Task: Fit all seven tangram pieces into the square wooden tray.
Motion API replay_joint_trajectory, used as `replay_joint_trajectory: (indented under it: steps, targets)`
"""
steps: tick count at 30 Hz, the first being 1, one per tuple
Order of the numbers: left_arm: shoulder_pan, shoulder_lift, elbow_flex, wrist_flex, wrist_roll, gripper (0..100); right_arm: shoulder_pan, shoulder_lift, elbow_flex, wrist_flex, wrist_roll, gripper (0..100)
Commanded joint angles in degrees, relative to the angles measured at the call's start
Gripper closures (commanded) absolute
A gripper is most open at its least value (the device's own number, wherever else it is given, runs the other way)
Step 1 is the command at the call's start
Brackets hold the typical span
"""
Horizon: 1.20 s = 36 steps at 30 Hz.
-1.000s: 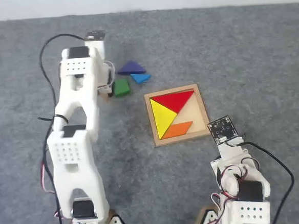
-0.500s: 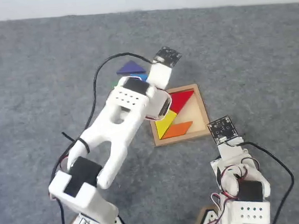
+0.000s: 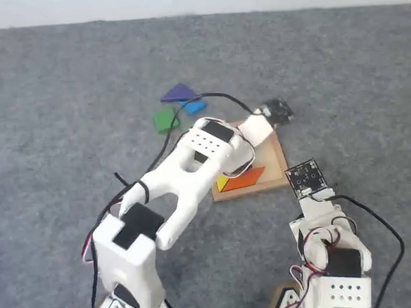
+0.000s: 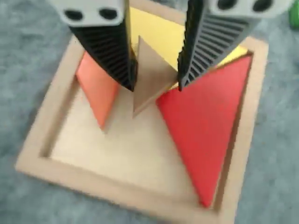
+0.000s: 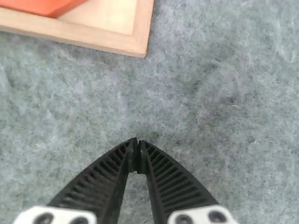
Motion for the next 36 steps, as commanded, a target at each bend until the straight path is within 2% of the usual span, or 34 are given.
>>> replay_joint_trajectory:
  steps: [1,10,16,27,33,36]
  targets:
    - [1.41,0.79,-4.0,-0.97,-4.57,96,-0.22,-0.84,0.97,0.13,0.44,99.1]
    - [1.93,0.79,-5.05,-0.97,-4.84,96,-0.22,-0.84,0.97,0.13,0.44,99.1]
    - [2.2,0.7,-4.26,-0.88,-4.75,85,-0.22,-0.84,0.97,0.13,0.44,99.1]
    - [1.85,0.44,-4.44,-0.97,-4.84,85,-0.22,-0.84,0.97,0.13,0.44,99.1]
    - [2.11,-9.32,-1.45,1.58,-4.66,85,-0.22,-0.84,0.97,0.13,0.44,99.1]
    - [1.41,-15.12,2.77,0.09,-4.66,85,-0.22,-0.84,0.97,0.13,0.44,99.1]
